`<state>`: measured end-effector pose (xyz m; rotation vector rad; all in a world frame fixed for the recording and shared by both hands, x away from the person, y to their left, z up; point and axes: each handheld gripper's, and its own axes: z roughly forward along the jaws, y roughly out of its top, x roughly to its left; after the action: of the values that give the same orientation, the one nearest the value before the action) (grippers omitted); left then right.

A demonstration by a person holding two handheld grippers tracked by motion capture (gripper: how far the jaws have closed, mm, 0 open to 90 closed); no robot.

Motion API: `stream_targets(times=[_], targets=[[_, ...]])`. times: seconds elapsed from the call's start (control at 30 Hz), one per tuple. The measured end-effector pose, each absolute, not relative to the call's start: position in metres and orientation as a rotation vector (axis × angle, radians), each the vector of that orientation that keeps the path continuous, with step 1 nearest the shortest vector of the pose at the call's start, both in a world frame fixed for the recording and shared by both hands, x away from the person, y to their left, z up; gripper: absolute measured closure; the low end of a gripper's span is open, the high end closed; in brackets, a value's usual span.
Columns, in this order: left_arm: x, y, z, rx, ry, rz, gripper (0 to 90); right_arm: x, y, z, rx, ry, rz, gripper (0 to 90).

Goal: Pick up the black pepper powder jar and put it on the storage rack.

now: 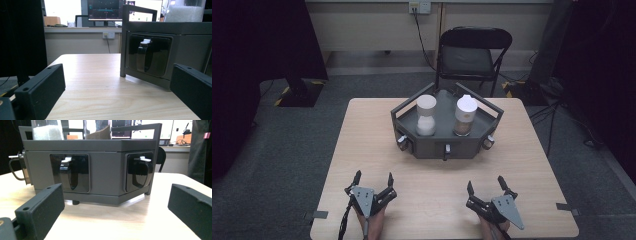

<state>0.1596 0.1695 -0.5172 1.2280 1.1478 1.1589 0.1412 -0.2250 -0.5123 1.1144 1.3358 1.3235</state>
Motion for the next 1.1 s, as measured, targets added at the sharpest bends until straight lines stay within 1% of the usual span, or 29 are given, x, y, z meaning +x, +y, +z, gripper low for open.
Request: stream_targets(times=[1.1], targets=[[0.1596,0.1695,-0.5172,1.228,1.148,1.159,0.0,0.1387,-0.2243,-0.5158,1.108,1.312,1.328,0.0]])
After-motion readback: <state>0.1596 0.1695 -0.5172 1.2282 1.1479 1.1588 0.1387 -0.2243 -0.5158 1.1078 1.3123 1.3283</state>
